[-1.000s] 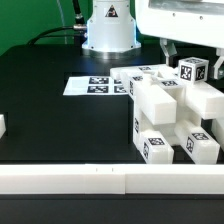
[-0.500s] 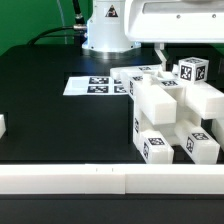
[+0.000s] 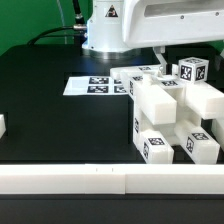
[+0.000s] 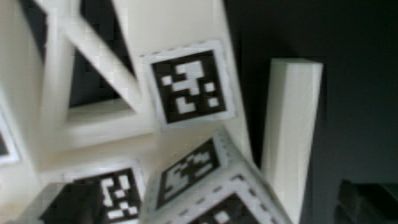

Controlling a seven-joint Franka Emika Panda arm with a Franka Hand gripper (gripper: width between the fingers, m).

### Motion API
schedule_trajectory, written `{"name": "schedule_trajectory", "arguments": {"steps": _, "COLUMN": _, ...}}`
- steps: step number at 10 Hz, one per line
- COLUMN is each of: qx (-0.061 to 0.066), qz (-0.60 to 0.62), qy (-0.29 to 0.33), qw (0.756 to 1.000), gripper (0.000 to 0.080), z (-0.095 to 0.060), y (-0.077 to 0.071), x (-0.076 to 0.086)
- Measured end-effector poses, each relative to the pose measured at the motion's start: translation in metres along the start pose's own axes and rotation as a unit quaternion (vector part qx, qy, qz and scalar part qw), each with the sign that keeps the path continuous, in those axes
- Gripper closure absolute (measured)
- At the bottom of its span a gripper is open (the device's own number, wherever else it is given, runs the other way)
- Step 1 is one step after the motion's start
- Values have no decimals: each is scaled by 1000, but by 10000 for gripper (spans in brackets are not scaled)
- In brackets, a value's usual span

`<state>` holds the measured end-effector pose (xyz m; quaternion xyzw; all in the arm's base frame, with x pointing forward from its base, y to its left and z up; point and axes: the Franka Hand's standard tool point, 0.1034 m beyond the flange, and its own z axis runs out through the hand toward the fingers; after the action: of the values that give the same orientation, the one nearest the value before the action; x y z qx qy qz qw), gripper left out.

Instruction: Assemble chair

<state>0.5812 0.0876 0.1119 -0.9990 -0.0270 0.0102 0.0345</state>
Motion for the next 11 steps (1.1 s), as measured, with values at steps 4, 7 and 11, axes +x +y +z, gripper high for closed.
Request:
{"name": "schedule_trajectory", "arguments": {"steps": 4, "qx": -4, "qz": -94, "qy": 6, "qw": 996, "gripper": 151, "z": 1, "y": 3, "x": 1}}
{"name": "schedule_trajectory", "arguments": {"steps": 7, "qx": -5, "qz": -99, "qy": 6, "qw": 995, "gripper": 414, "z": 1, "y": 4, "x": 1}}
{"name": "schedule_trajectory", "arguments": {"steps": 11, "qx": -3, "qz": -45, "qy": 6, "qw": 999, "gripper": 518, "z": 2, "y": 5, "x": 1}}
